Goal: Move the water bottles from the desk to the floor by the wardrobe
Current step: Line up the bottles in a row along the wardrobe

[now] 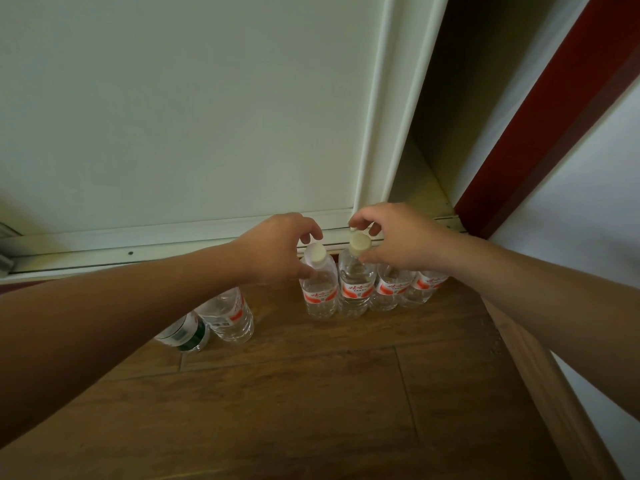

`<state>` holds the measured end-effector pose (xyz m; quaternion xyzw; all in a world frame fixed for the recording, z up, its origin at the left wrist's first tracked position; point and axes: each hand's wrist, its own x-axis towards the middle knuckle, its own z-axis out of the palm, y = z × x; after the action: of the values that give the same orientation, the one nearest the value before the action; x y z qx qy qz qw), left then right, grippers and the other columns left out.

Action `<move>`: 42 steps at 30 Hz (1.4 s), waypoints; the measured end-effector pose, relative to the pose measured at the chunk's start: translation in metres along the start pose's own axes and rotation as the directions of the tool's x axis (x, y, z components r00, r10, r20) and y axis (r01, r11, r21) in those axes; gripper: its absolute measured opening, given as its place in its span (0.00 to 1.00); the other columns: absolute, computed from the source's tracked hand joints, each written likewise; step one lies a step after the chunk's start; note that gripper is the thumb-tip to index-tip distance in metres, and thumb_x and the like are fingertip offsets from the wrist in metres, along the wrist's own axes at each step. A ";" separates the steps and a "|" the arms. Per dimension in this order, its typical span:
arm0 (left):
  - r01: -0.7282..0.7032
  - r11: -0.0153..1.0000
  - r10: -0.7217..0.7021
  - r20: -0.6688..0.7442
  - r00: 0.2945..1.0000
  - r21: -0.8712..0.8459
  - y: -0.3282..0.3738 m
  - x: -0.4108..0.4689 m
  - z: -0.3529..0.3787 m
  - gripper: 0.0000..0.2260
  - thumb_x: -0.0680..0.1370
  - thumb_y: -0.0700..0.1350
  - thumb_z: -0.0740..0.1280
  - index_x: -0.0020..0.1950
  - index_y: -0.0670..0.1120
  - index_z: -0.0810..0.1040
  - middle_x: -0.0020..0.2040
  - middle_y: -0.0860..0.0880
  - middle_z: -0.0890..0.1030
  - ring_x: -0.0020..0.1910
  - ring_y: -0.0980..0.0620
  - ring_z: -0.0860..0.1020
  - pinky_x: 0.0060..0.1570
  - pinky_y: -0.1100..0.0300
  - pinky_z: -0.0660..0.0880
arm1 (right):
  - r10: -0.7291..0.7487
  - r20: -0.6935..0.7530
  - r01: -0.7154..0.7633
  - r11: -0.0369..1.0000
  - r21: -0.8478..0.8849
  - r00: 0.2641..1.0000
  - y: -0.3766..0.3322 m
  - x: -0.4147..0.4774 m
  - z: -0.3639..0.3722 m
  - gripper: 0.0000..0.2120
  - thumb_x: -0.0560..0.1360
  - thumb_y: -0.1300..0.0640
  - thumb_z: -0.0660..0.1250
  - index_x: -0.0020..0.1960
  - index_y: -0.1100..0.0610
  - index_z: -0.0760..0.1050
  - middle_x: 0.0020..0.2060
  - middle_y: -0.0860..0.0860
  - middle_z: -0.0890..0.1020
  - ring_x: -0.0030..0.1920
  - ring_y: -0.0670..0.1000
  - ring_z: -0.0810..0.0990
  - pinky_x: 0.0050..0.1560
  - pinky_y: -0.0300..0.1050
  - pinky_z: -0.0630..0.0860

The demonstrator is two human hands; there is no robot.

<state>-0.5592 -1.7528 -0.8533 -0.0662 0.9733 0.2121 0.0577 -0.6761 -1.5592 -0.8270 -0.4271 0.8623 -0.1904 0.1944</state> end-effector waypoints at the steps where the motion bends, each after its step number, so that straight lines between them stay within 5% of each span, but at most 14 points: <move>1: 0.003 1.000 -0.003 -0.003 1.000 0.007 -0.001 -0.002 -0.002 0.26 0.70 0.53 0.78 0.66 0.54 0.75 0.54 0.56 0.76 0.42 0.60 0.73 0.40 0.66 0.69 | -0.001 -0.003 0.001 1.000 -0.005 1.000 -0.002 0.000 -0.001 0.27 0.71 0.55 0.75 0.69 0.49 0.72 0.61 0.45 0.78 0.56 0.45 0.76 0.49 0.39 0.72; 17: 0.054 0.998 -0.054 -0.034 0.998 0.012 -0.021 -0.047 -0.035 0.26 0.71 0.52 0.77 0.68 0.52 0.75 0.57 0.55 0.76 0.49 0.56 0.77 0.47 0.63 0.73 | -0.102 0.054 0.103 0.994 -0.032 0.993 -0.063 0.002 0.016 0.26 0.73 0.53 0.74 0.69 0.48 0.72 0.62 0.44 0.77 0.58 0.45 0.76 0.57 0.44 0.77; 36: 0.299 0.954 -0.299 -0.016 0.954 0.028 -0.121 -0.153 -0.059 0.26 0.71 0.51 0.78 0.67 0.53 0.75 0.60 0.55 0.77 0.56 0.56 0.76 0.59 0.58 0.77 | -0.326 0.167 0.343 0.935 -0.089 0.931 -0.165 0.061 0.085 0.27 0.73 0.46 0.72 0.69 0.49 0.71 0.64 0.45 0.77 0.56 0.44 0.75 0.53 0.39 0.72; 42: 0.328 0.944 -0.327 -0.029 0.945 0.028 -0.139 -0.169 -0.056 0.19 0.73 0.50 0.76 0.63 0.53 0.78 0.52 0.57 0.78 0.47 0.59 0.75 0.47 0.66 0.71 | -0.343 0.208 0.376 0.915 -0.149 0.916 -0.177 0.070 0.098 0.23 0.75 0.48 0.71 0.69 0.48 0.73 0.63 0.46 0.77 0.54 0.44 0.73 0.56 0.42 0.74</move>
<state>-0.3759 -1.8840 -0.8350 -0.2284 0.9528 0.1829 0.0814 -0.5489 -1.7311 -0.8352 -0.6103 0.7618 -0.1029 0.1912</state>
